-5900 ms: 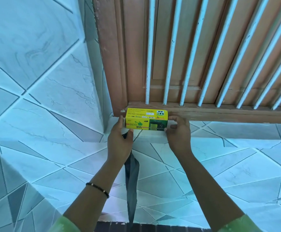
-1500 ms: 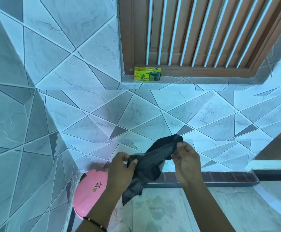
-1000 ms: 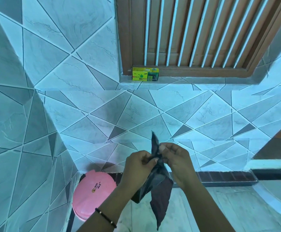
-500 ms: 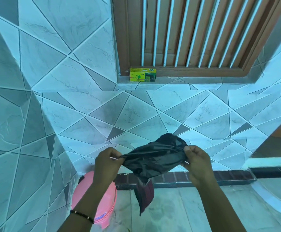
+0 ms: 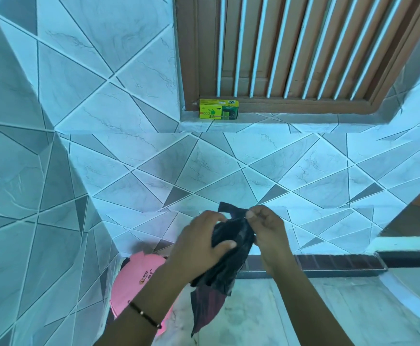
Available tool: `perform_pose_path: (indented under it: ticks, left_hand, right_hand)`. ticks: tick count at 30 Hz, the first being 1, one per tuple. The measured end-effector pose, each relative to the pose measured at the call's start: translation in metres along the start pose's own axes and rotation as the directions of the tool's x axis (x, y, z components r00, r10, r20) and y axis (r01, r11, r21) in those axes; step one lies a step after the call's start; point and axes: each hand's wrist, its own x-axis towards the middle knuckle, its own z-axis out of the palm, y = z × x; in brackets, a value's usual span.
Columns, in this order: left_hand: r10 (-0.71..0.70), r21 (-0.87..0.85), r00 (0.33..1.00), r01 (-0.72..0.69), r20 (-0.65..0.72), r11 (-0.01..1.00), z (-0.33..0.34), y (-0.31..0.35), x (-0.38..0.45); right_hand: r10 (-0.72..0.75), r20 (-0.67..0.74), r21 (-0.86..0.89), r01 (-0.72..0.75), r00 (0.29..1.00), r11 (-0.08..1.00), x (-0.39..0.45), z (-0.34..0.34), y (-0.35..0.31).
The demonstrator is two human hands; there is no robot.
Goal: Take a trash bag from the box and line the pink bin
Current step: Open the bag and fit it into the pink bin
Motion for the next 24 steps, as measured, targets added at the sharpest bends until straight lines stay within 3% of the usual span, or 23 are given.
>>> perform_pose_path:
  ticks: [5,10,13,19,22,24]
  left_hand:
    - [-0.026,-0.16,0.997,0.013,-0.078,0.987,0.007,0.016,0.01]
    - [-0.156,-0.245,0.979,0.12,-0.129,0.962,-0.011,0.001,0.012]
    - [-0.198,-0.25,0.966,0.153,-0.167,0.956,-0.016,-0.004,0.016]
    - [-0.252,-0.275,0.924,0.173,-0.287,0.946,-0.009,-0.009,0.016]
    - [-0.14,-0.111,0.95,0.112,-0.278,0.987,-0.011,-0.011,0.013]
    - [-0.029,0.042,0.981,0.038,-0.192,0.998,-0.015,-0.012,0.01]
  right_hand:
    - [-0.167,0.106,-0.341,0.194,0.98,0.92,-0.002,0.002,0.0]
    - [-0.171,-0.012,-0.479,0.145,0.985,0.866,0.002,-0.017,0.005]
    - [-0.14,-0.124,-0.427,0.075,0.982,0.901,0.006,-0.023,0.004]
    - [0.018,-0.208,-0.044,-0.028,0.978,0.999,0.01,-0.026,-0.003]
    - [-0.038,-0.271,0.049,0.053,0.962,0.997,0.009,-0.029,-0.008]
    - [-0.097,-0.305,0.055,0.12,0.947,0.991,0.01,-0.032,-0.012]
